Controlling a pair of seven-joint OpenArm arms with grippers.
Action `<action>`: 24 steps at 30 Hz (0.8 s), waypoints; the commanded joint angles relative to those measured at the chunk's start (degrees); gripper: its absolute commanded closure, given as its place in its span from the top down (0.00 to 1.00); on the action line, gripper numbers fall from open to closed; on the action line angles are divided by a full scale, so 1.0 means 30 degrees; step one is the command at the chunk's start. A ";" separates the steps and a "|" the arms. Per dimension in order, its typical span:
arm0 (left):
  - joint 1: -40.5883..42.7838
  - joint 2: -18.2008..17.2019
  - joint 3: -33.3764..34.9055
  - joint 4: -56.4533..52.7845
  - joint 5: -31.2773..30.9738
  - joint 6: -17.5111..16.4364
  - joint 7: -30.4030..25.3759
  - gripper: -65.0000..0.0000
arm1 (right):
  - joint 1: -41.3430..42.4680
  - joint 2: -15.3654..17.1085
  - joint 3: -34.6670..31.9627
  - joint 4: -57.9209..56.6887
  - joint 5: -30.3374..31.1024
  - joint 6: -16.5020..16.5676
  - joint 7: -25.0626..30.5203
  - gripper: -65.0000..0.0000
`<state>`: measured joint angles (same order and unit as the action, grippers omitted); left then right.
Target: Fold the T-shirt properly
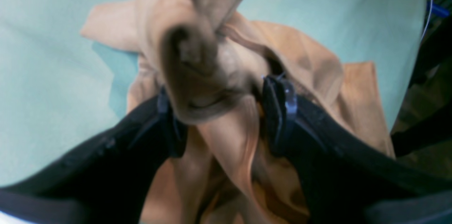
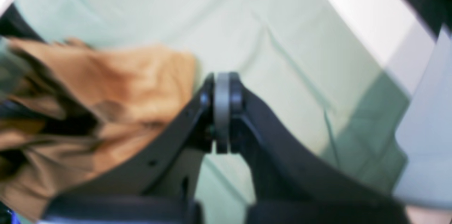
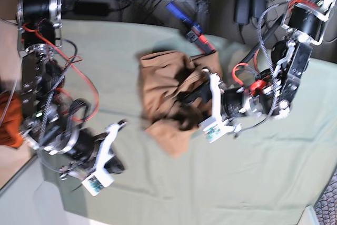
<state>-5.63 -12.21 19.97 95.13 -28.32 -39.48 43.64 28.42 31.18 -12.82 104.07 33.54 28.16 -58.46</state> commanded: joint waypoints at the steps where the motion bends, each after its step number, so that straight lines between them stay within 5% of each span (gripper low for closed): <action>1: -0.0452 0.0036 -0.0051 0.0248 -0.0284 -0.0172 -0.0546 0.55 | 0.0401 0.0415 0.0197 -0.0466 0.0036 0.2055 0.0262 0.00; 4: -0.0619 0.0044 -0.0051 0.0248 -0.0182 -0.0172 -0.0568 0.55 | 0.0401 0.0495 0.0197 -0.2863 0.0430 0.2055 0.0255 0.00; 9: -0.1275 0.0036 -0.0058 0.0248 -0.0182 -0.0172 -0.0546 0.55 | 0.0408 0.0364 0.0175 -0.5668 0.4197 0.2135 -0.0066 0.00; 17: -0.1559 0.0044 -0.0051 0.0248 -0.0270 -0.0172 -0.0554 0.55 | 0.0350 -0.0576 0.0175 -0.6535 0.5523 0.2186 -0.1246 0.00; 24: -0.1566 0.0036 -0.0051 0.0248 -0.0321 -0.0172 -0.0539 0.55 | -0.0233 -0.0299 0.0160 -0.6528 0.7118 0.2193 -0.2951 0.00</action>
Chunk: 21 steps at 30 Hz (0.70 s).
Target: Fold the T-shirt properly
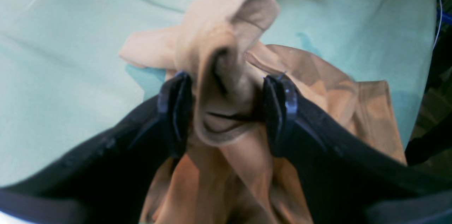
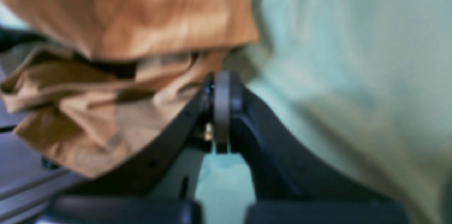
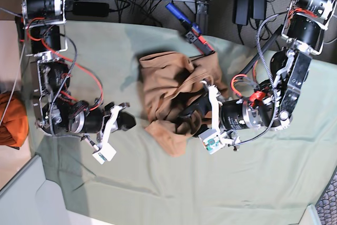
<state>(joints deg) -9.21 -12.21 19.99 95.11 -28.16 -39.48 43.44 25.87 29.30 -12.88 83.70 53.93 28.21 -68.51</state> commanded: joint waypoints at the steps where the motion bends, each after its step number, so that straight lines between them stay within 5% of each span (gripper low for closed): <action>1: -0.0372 0.0044 -0.0058 0.0255 -0.0379 -0.0172 -0.0488 0.55 | 0.0619 0.0510 0.0182 0.0262 0.0685 0.2186 0.0226 0.00; 7: -0.0372 0.0044 -0.0058 0.0255 -0.0510 -0.0172 -0.0495 0.55 | 0.0619 0.0984 0.0168 -0.0291 0.1275 0.2259 0.0430 0.00; 13: -0.0372 0.0044 -0.0058 0.0255 -0.0823 -0.0172 -0.0481 0.55 | 0.0678 -0.0903 0.0160 -0.2361 0.1180 0.2259 0.1246 0.00; 21: -0.0364 0.0124 -0.0058 0.0255 -0.2346 -0.0172 -0.0386 0.55 | 0.0845 -0.2849 0.0160 -0.2696 -0.2397 0.2251 0.4364 0.00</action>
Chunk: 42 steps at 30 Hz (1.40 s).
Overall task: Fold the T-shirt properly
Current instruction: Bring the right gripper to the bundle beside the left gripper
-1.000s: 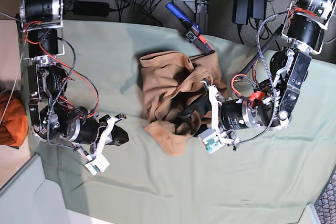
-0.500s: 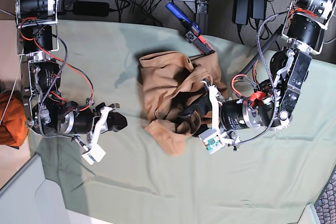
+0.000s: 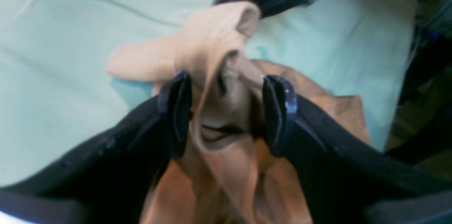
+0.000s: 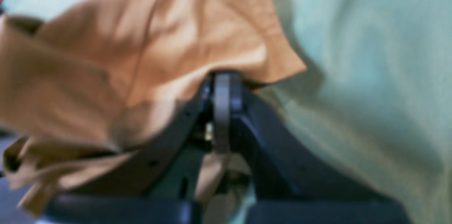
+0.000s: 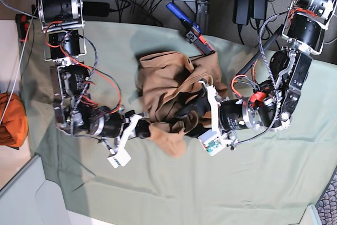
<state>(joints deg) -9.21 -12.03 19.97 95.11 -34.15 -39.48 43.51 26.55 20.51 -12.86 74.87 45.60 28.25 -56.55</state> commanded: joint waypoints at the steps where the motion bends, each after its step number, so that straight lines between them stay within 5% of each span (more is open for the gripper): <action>1: -0.0357 0.0255 -0.0051 0.0255 -0.0415 -0.0172 -0.0291 0.55 | 0.0685 -0.0124 0.0153 0.0248 0.0022 0.2237 0.0714 0.00; 8: -0.0364 0.1814 0.1268 0.0255 -0.0226 -0.0172 0.0160 0.55 | 0.1399 -0.1668 0.0153 0.0182 -0.1647 0.2222 0.1362 0.00; 23: -0.0430 0.2390 0.2448 0.0255 -0.0095 -0.0172 0.0000 0.55 | 0.1457 -0.5275 0.0117 -0.0036 -0.1107 0.2229 0.0328 0.00; 31: -0.1173 0.2463 0.2448 0.0255 0.0240 -0.0172 0.0015 0.55 | 0.1297 -0.5020 0.0124 -0.0036 0.0678 0.2229 -0.2528 0.00; 42: -0.1552 0.2404 0.1625 0.0284 0.0240 -0.0172 0.0160 0.55 | 0.3781 -0.4299 0.3002 0.0000 0.1428 0.2229 -0.0852 0.00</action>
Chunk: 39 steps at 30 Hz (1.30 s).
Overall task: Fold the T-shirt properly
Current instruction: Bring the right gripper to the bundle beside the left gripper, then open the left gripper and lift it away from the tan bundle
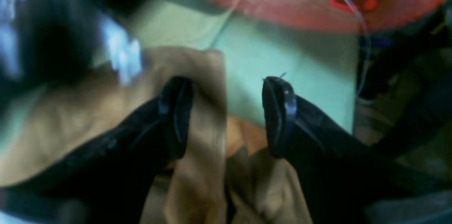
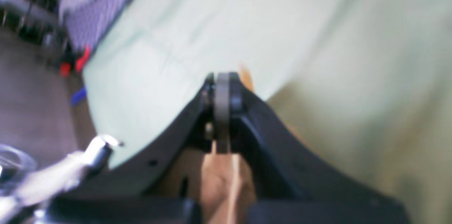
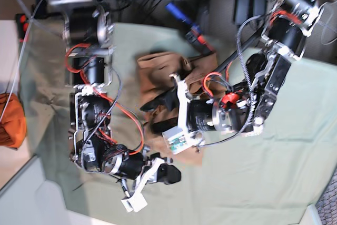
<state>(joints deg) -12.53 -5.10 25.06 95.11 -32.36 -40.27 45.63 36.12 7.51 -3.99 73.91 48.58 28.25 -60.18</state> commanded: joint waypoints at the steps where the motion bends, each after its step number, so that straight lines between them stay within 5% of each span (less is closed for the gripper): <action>1: -0.0495 0.0095 -0.0430 0.0284 -0.0350 0.0090 -0.0532 0.55 | 0.0882 0.0044 0.0495 0.0321 0.0444 0.2229 0.0131 0.00; 6: -0.0627 -0.0117 -0.2849 0.0284 -0.0532 0.0090 0.0087 0.55 | 0.1056 0.0867 0.1690 0.0321 0.0444 0.2229 -0.0452 0.00; 16: -0.0568 -0.3169 -0.4503 0.0284 -0.1464 0.0090 0.0160 0.55 | -0.0153 0.3716 0.1705 0.0321 0.0488 0.2229 -0.0612 0.00; 34: 0.1362 -0.4138 -0.4554 0.0277 -0.1996 0.0090 0.0452 0.55 | -0.2106 0.3781 0.1501 -0.0058 0.1763 0.2237 -0.2040 0.00; 39: 0.2353 -0.4284 -0.5217 0.0277 -0.2463 0.0090 0.0444 0.55 | -0.2463 0.2659 0.1290 -0.0313 0.2106 0.2229 -0.1953 0.00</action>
<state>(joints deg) -4.38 -17.74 9.78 95.11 -38.54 -40.18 48.23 26.98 15.35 -0.25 72.16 53.56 28.27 -67.29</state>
